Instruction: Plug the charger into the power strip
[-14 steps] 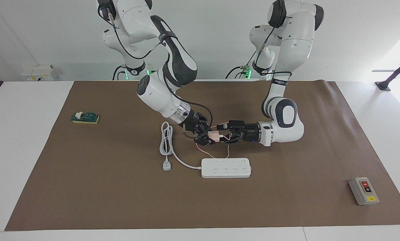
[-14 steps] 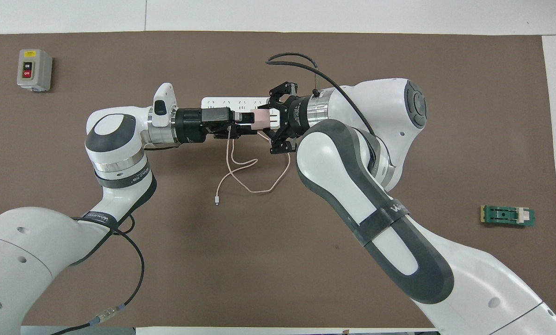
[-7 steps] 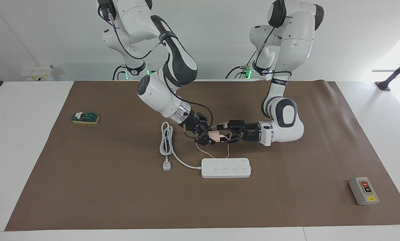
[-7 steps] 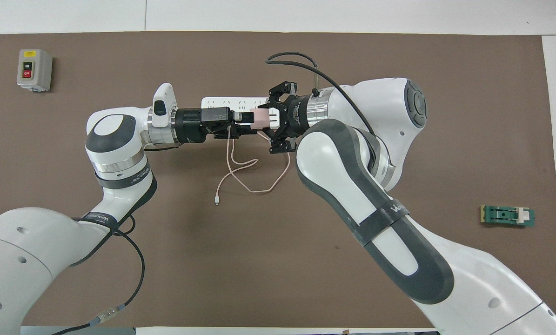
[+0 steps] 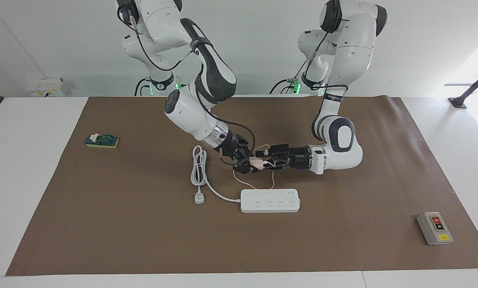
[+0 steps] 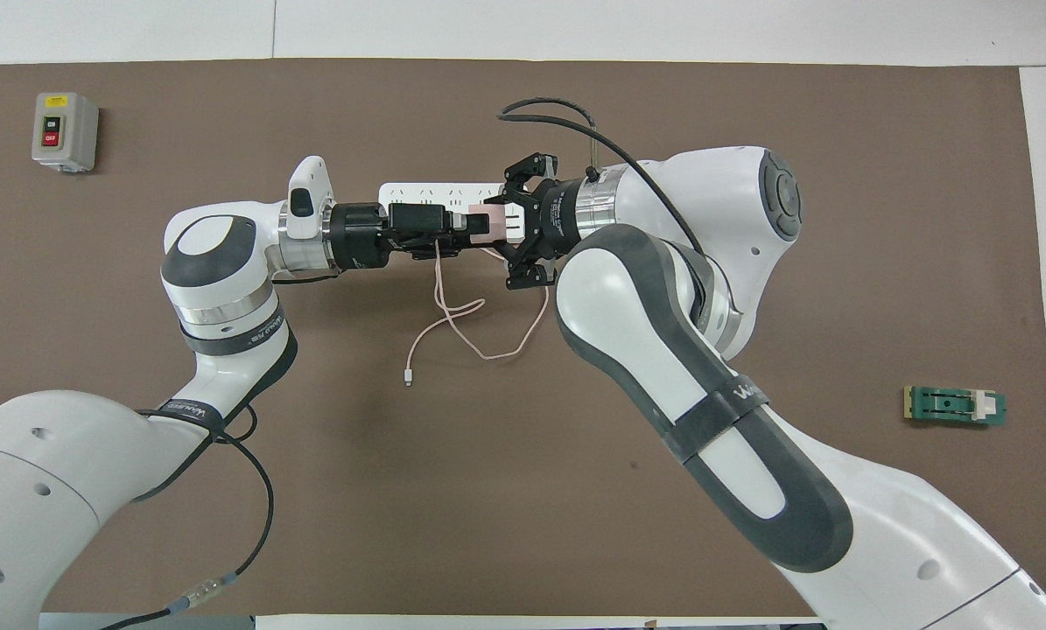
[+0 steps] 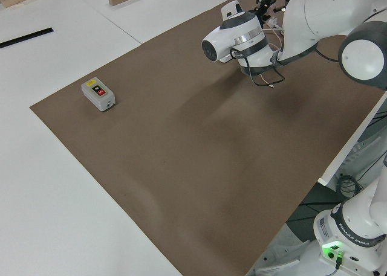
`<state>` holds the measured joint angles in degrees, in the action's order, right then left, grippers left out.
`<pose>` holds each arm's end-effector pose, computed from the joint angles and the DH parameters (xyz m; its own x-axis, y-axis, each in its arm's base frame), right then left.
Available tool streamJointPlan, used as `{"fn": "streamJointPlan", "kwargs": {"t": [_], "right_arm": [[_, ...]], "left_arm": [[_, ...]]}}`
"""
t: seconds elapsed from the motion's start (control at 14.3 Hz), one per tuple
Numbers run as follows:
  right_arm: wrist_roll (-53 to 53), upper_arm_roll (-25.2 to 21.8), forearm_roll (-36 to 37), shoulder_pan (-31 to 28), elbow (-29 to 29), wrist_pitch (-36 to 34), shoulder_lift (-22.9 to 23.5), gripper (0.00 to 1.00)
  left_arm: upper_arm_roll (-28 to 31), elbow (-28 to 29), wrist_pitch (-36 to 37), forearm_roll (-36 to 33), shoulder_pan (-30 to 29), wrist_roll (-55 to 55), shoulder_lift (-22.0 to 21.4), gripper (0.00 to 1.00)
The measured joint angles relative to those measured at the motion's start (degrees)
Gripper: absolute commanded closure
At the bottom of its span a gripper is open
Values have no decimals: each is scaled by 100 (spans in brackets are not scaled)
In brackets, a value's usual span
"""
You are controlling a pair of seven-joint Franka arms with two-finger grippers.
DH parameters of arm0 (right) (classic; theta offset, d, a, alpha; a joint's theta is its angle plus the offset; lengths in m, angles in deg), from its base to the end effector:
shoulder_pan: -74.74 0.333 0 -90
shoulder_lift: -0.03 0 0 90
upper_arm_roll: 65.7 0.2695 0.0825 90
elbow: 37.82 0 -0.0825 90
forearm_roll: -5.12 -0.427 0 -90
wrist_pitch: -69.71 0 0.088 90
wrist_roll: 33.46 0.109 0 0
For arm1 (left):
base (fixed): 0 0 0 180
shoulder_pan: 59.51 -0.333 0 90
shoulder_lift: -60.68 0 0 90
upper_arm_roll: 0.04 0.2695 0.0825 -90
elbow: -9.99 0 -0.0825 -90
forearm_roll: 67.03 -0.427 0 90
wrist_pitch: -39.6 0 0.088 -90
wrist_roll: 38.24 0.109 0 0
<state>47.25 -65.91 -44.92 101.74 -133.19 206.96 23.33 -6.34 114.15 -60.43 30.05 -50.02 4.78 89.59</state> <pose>0.6361 0.3295 0.3431 0.1218 -0.7515 -0.6484 -0.9805 0.0104 -0.1962 0.6086 -0.2629 0.2405 0.9986 -0.0505 -0.0172 0.0183 0.0213 0.9996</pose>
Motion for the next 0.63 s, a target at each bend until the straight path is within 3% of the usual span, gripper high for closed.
{"fn": "streamJointPlan", "kwargs": {"t": [0.28, 0.35, 0.42, 0.63], "right_arm": [[47, -1, -6, -4, 38, -25, -3, 100], [47, -1, -6, -4, 39, -25, -2, 77], [47, -1, -6, -4, 39, -25, -2, 2], [136, -7, -6, -11, 40, -29, 6, 0]], "left_arm": [[17, 16, -5, 2, 0, 103, 2, 100], [17, 17, -5, 2, 0, 113, 2, 100], [18, 17, -5, 2, -1, 133, 2, 100], [23, 17, -4, 3, -6, 200, -5, 100]]}}
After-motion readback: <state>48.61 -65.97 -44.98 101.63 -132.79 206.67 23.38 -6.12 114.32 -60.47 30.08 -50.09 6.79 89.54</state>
